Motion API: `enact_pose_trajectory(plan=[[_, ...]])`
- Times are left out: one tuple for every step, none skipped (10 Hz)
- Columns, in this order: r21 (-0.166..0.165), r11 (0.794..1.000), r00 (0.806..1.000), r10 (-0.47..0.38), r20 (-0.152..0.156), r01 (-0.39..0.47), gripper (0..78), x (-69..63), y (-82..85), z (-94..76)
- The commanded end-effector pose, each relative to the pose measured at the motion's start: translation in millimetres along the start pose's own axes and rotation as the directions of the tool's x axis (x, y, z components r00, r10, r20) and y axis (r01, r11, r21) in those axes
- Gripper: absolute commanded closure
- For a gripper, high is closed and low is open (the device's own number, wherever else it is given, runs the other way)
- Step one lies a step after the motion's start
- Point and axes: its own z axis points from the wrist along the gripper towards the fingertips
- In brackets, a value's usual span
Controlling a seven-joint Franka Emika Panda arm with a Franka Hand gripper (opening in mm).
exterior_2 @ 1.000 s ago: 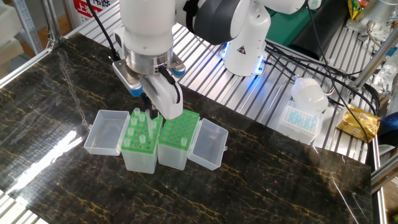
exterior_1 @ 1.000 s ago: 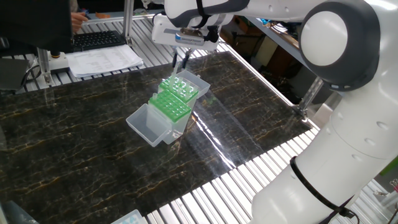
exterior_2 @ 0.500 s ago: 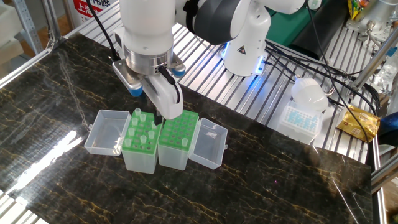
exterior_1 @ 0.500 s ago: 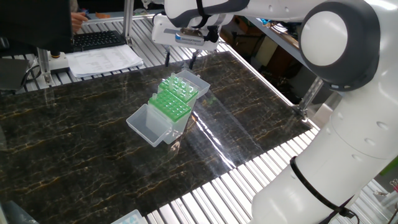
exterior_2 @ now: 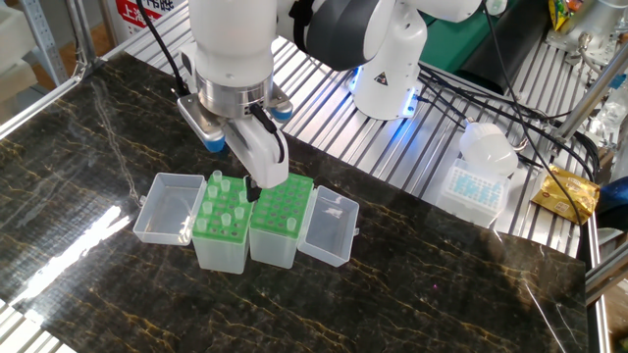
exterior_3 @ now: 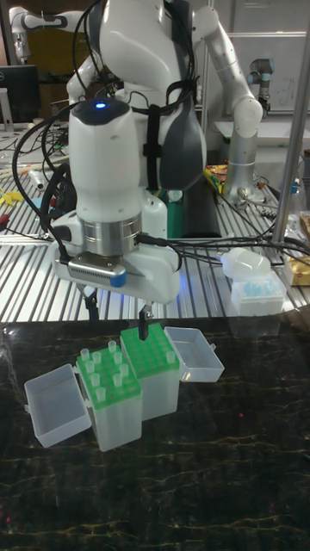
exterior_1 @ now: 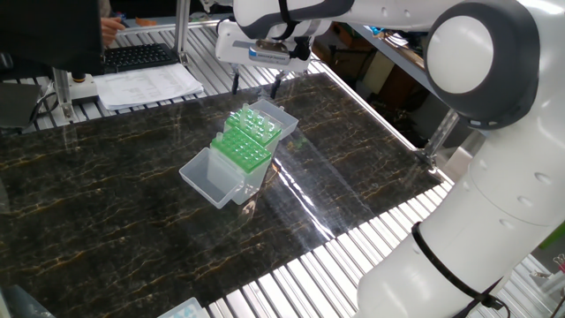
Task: Transfer all large pipette tips from one holder to another
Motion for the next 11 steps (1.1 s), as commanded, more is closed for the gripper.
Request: enact_pose_trajectory(plan=[[0.006, 0.993, 0.993, 0.121, -0.011, -0.121, 0.1, 28.3, 24.3, -1.6], [0.006, 0.992, 0.992, 0.126, -0.011, -0.126, 0.1, 30.1, 26.3, -1.2], [0.003, 0.991, 0.991, 0.134, -0.016, -0.134, 0.1, 31.9, 28.6, -0.4], [0.003, 0.989, 0.989, 0.145, -0.016, -0.145, 0.1, 34.4, 31.6, 0.7], [0.004, 0.987, 0.987, 0.161, -0.015, -0.161, 0.1, 38.4, 36.7, 2.9], [0.003, 0.985, 0.985, 0.174, -0.015, -0.174, 0.1, 41.9, 41.3, 5.9], [0.0, 0.984, 0.984, 0.179, -0.016, -0.179, 0.1, 44.3, 43.8, 9.2], [-0.005, 0.983, 0.983, 0.184, -0.018, -0.184, 0.1, 46.4, 45.3, 12.7], [-0.007, 0.981, 0.981, 0.193, -0.016, -0.193, 0.1, 48.5, 47.0, 15.7], [-0.008, 0.98, 0.98, 0.198, -0.016, -0.198, 0.1, 50.0, 48.4, 17.2], [-0.01, 0.979, 0.979, 0.205, -0.016, -0.206, 0.1, 50.9, 49.8, 18.5]])
